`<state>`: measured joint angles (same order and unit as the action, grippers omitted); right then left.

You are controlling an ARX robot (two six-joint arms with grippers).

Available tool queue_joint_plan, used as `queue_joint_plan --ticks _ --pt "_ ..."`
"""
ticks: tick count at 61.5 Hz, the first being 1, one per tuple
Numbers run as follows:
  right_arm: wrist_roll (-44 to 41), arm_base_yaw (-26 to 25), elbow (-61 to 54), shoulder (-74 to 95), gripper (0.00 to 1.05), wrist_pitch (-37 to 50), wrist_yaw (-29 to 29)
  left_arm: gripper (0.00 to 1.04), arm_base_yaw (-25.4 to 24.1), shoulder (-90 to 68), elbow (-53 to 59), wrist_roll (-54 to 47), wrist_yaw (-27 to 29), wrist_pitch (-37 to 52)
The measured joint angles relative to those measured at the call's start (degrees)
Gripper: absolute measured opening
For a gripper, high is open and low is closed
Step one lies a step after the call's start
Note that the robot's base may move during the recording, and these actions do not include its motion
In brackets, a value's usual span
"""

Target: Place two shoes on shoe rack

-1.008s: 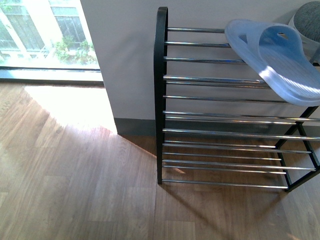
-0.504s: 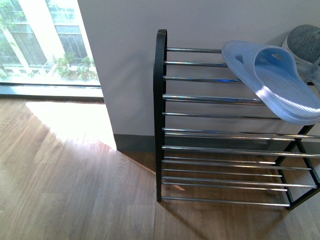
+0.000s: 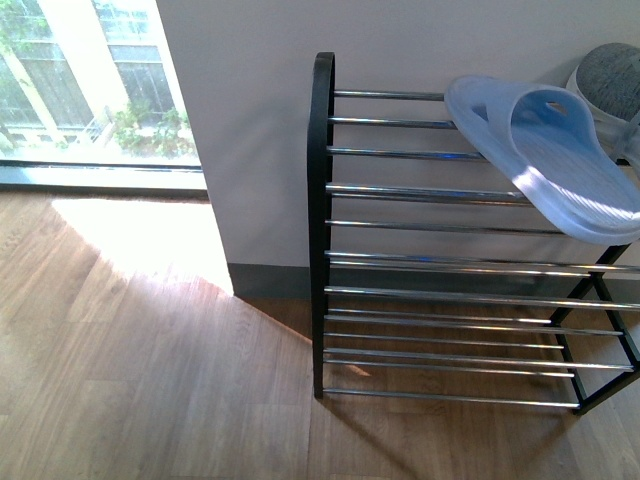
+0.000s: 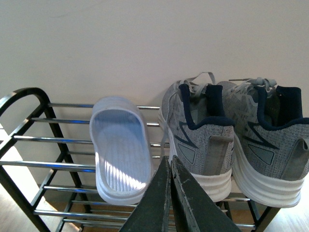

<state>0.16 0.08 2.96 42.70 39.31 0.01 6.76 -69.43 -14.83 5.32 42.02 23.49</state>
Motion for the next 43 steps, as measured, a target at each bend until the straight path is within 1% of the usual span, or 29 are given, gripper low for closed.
queue_joint_plan --ticks 2,5,43 --pt "0.02 0.0 -1.01 -0.48 0.01 1.36 -0.02 0.02 0.0 0.0 0.0 0.0 -0.02 0.0" --pt "0.02 0.0 -1.75 -1.22 0.01 0.79 -0.02 0.02 0.0 0.0 0.0 0.0 0.0 0.0" --pt "0.02 0.0 -1.86 -20.65 0.01 -17.35 -0.02 0.02 0.0 0.0 0.0 0.0 -0.02 0.0"
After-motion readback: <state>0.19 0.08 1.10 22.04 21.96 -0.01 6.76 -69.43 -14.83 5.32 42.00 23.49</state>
